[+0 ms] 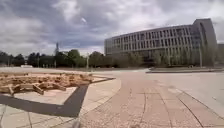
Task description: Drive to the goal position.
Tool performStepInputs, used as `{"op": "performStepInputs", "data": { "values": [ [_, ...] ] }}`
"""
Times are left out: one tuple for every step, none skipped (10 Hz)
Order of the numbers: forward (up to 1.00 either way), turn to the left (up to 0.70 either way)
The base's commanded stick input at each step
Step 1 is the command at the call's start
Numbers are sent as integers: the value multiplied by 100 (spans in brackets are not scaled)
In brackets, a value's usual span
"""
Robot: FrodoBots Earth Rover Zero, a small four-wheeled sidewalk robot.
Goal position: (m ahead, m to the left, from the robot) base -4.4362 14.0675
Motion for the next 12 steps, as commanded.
{"op": "performStepInputs", "data": {
  "values": [
    [70, 35],
    [70, 35],
    [70, 35],
    [70, 35],
    [70, 35],
    [70, 35],
    [70, 35],
    [70, 35],
    [70, 35],
    [70, 35],
    [70, 35],
    [70, 35]
  ]
}}
